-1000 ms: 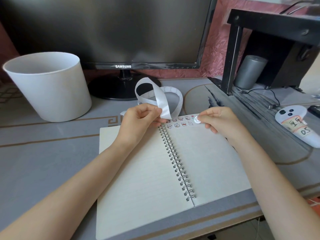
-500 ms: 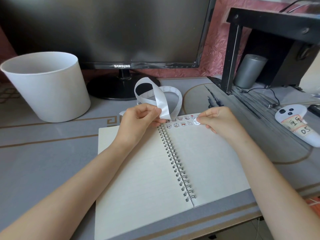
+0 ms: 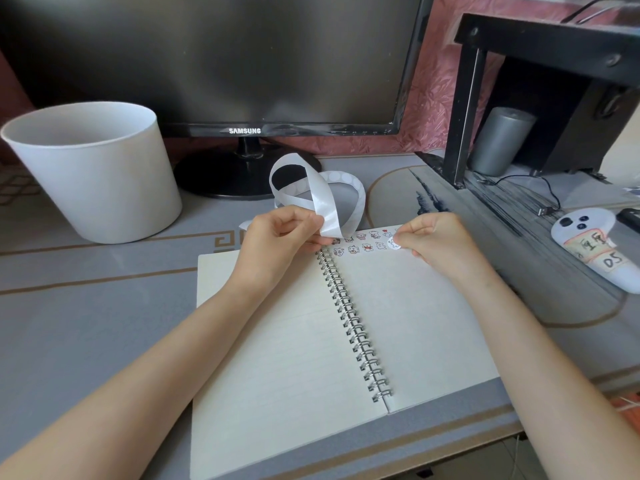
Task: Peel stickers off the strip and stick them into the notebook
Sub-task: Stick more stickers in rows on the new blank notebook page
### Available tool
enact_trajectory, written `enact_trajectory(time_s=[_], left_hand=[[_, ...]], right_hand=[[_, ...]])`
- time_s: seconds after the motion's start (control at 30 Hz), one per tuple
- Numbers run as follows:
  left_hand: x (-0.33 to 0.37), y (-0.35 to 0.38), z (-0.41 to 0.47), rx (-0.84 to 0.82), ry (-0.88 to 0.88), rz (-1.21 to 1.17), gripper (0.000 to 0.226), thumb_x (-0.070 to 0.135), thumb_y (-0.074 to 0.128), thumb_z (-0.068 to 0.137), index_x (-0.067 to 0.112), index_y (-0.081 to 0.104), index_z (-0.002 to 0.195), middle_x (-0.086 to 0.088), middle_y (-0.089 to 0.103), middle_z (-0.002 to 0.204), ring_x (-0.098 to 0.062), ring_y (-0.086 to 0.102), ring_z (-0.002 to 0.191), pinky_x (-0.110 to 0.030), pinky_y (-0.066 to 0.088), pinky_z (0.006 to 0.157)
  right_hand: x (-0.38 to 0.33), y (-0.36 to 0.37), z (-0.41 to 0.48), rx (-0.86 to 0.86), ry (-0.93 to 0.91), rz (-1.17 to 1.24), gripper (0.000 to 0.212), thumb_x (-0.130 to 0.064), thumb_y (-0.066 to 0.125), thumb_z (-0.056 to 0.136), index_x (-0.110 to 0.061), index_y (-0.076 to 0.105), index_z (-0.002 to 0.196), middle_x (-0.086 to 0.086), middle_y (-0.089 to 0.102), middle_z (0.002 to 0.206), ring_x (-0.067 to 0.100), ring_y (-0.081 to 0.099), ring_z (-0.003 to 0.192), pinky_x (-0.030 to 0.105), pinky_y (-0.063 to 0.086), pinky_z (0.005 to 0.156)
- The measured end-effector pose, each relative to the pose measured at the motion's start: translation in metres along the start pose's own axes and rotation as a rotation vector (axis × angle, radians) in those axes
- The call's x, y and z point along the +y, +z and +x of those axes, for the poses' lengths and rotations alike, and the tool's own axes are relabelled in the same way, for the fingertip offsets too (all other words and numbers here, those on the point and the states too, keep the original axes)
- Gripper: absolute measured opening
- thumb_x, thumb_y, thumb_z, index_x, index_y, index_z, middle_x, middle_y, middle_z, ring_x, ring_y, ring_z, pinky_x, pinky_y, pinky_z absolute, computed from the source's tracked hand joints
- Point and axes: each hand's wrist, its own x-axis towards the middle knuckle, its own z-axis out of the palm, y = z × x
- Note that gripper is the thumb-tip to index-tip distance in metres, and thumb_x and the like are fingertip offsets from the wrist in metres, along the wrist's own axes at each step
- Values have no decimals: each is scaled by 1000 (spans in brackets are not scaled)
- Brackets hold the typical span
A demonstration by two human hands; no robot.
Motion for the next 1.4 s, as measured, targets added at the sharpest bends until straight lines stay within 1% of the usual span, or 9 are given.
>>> enact_trajectory(time_s=[0.2, 0.4, 0.47, 0.67, 0.83, 0.93, 1.1, 1.23, 1.4], left_hand=[[0, 0, 0, 2, -2, 3, 17, 12, 58, 93, -3, 65, 89, -16, 73, 84, -18, 72, 79, -28, 57, 79], [0, 1, 0, -1, -7, -4, 16, 12, 58, 93, -1, 65, 88, -17, 72, 85, -18, 72, 79, -28, 57, 80], [0, 0, 0, -3, -7, -3, 15, 12, 58, 93, 0, 65, 87, -14, 73, 82, -18, 72, 79, -28, 57, 80], [0, 0, 0, 0, -8, 4, 15, 12, 58, 93, -1, 65, 88, -13, 73, 80, -17, 71, 78, -30, 57, 81], [0, 0, 0, -1, -8, 2, 15, 13, 58, 93, 1, 66, 87, -12, 73, 80, -19, 71, 79, -30, 57, 81], [0, 0, 0, -2, -3, 2, 14, 12, 58, 93, 2, 66, 86, -10, 73, 78, -19, 72, 79, -28, 57, 80], [0, 0, 0, -6, -4, -10, 14, 11, 58, 93, 3, 66, 86, -8, 73, 77, -18, 72, 78, -27, 57, 78], [0, 0, 0, -8, -4, -7, 16, 11, 57, 93, -2, 66, 91, -12, 73, 80, -18, 71, 78, -26, 57, 78], [-1, 0, 1, -5, -3, -3, 17, 12, 58, 93, -3, 65, 90, -16, 73, 84, -19, 72, 80, -28, 57, 80]], right_hand=[[3, 2, 1, 27, -28, -40, 15, -9, 69, 78, -20, 65, 68, -4, 61, 62, 1, 51, 49, 16, 37, 46], [4, 7, 3, 45, -87, -75, 7, -5, 67, 78, -11, 67, 75, -3, 60, 63, -3, 50, 41, 7, 31, 37], [5, 7, 2, 48, -103, -94, 6, -6, 67, 78, -11, 67, 77, -4, 60, 63, -3, 49, 41, 10, 32, 38], [12, 5, 4, 56, -120, -154, 15, -19, 72, 75, -24, 62, 66, -10, 60, 61, 8, 51, 55, 28, 38, 61], [16, 2, 6, 31, -117, -137, 13, -26, 77, 74, -25, 65, 70, -10, 60, 67, 14, 57, 65, 32, 46, 68], [17, 3, 8, 44, -102, -133, 17, -25, 77, 75, -24, 61, 82, -10, 59, 73, 17, 58, 75, 34, 46, 74], [18, 1, 11, 52, -91, -142, 13, -19, 70, 82, -21, 58, 88, -3, 62, 83, 18, 58, 81, 31, 44, 74], [19, 1, 12, 54, -89, -127, 11, -18, 68, 83, -21, 58, 88, -10, 59, 76, 17, 56, 79, 31, 43, 74], [19, 4, 12, 79, -90, -110, 18, -34, 73, 78, -25, 57, 80, -10, 60, 75, 18, 60, 81, 37, 47, 77]])
